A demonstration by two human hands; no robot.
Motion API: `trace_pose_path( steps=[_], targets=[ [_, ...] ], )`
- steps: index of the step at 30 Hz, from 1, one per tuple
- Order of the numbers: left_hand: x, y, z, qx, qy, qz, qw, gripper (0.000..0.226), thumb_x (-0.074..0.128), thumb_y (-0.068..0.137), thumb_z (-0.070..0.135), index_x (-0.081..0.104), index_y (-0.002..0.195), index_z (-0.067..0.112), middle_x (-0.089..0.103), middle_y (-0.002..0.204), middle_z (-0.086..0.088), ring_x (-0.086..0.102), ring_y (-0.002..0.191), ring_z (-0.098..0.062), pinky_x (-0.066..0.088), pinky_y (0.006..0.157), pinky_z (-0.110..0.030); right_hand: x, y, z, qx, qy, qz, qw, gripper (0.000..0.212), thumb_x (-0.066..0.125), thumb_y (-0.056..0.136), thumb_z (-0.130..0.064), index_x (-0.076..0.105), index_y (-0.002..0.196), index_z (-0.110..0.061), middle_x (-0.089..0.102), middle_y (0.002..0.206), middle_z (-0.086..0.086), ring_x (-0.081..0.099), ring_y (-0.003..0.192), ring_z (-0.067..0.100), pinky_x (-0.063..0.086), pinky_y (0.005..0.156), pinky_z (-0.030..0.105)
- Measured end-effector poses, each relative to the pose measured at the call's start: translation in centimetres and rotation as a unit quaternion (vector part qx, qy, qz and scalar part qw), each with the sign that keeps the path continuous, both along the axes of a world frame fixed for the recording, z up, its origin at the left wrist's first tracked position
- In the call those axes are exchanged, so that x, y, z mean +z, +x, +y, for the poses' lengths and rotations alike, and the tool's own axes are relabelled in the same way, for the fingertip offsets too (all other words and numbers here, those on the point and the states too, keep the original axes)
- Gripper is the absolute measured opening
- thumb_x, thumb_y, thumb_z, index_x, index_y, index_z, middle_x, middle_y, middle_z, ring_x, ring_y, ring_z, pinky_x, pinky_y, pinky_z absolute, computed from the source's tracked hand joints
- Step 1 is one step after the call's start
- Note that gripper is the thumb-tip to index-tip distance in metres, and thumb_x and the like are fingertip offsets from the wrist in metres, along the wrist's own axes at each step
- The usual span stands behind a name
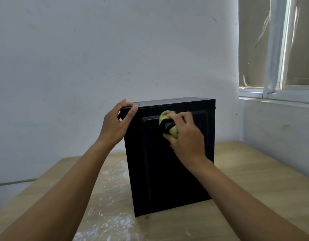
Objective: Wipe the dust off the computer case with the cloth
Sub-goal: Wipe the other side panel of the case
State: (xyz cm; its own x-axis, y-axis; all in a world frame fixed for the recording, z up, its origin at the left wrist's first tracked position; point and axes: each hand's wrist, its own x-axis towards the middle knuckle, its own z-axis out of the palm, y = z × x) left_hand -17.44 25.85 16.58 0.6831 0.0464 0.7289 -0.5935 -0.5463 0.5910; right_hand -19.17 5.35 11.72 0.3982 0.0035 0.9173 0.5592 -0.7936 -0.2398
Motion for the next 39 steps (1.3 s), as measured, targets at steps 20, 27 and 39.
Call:
trace_pose_path(
  steps=[20,27,39],
  targets=[
    [-0.4,1.2,0.1,-0.014,-0.004,-0.041,0.999,0.023,0.059,0.094,0.039,0.064,0.11,0.023,0.063,0.108,0.015,0.057,0.101,0.005,0.045,0.084,-0.009,-16.2,0.3,-8.3,-0.061,0.069,0.249,0.964,0.054,0.085,0.066,-0.014,0.062,0.115,-0.02,0.056,0.108,0.001,0.062,0.075,0.029,0.039,0.057,0.027],
    [-0.5,1.2,0.1,-0.017,-0.018,-0.044,0.999,0.024,0.06,0.093,0.038,0.064,0.11,0.022,0.064,0.108,0.015,0.057,0.1,0.007,0.044,0.085,-0.008,-8.7,0.7,-8.4,-0.049,0.13,0.174,0.975,0.046,0.079,0.071,-0.012,0.061,0.113,-0.018,0.054,0.105,0.001,0.053,0.081,0.02,0.036,0.068,0.026],
    [-0.6,1.3,0.1,-0.02,-0.02,-0.044,0.999,0.022,0.062,0.092,0.037,0.065,0.107,0.022,0.065,0.109,0.011,0.059,0.102,0.0,0.044,0.085,-0.008,-5.0,-0.5,2.0,0.062,-0.004,0.106,0.992,0.058,0.085,0.066,-0.021,0.059,0.118,-0.019,0.052,0.11,0.002,0.063,0.082,0.024,0.058,0.07,0.036]
  ],
)
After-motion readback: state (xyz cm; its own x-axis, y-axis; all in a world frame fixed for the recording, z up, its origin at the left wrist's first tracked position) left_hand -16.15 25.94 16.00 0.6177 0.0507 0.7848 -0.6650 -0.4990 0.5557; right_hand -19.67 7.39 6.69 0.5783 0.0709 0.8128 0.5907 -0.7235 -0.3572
